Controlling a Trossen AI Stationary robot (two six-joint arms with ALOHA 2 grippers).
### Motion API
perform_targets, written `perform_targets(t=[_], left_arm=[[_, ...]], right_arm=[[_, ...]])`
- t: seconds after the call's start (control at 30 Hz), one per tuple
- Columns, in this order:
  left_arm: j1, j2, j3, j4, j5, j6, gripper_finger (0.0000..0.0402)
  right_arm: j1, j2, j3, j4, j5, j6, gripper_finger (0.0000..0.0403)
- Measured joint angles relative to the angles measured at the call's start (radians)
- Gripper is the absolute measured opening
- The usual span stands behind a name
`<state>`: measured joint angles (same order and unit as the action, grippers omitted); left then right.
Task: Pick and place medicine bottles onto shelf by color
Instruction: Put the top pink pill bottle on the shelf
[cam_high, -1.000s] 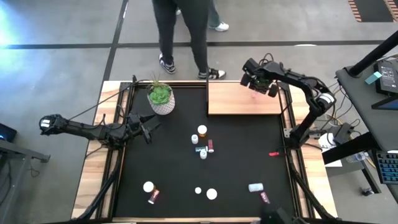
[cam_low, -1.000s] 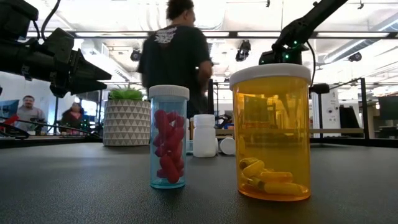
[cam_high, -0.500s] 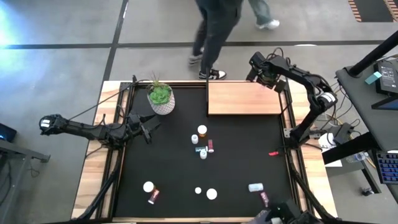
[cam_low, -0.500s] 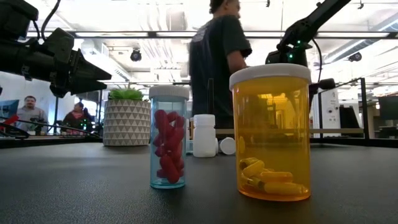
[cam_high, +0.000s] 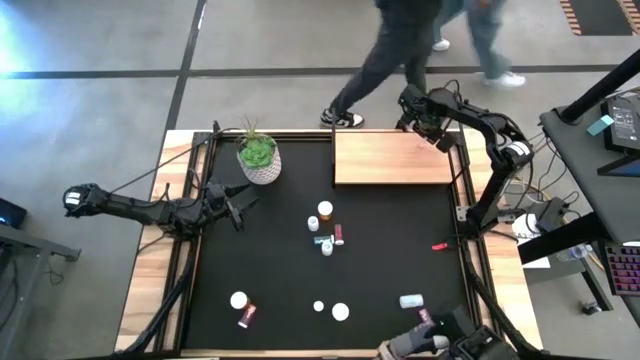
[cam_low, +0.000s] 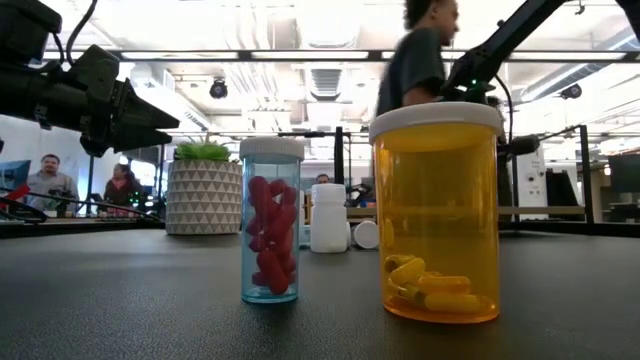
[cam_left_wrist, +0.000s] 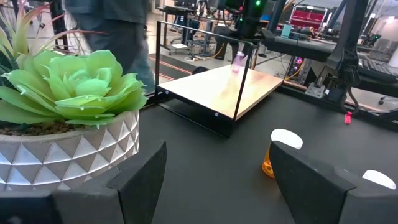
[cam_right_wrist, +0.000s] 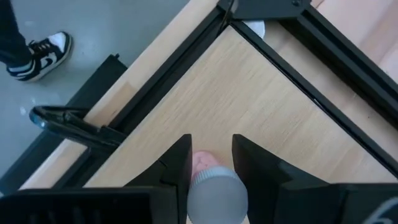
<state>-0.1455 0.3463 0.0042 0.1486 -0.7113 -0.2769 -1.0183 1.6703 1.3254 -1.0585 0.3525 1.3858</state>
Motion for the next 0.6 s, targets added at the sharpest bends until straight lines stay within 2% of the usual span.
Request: perform_targets(t=[0.43, 0.6], left_arm=[[0.0, 0.0, 0.0, 0.0, 0.0, 0.0, 0.027], [0.0, 0.0, 0.0, 0.0, 0.0, 0.0, 0.027]], right_arm=[[-0.006, 0.011, 0.009, -0.015, 0.019, 0.009, 0.0098], [-0.005, 0.006, 0.009, -0.016, 0.013, -0.01, 0.0119]])
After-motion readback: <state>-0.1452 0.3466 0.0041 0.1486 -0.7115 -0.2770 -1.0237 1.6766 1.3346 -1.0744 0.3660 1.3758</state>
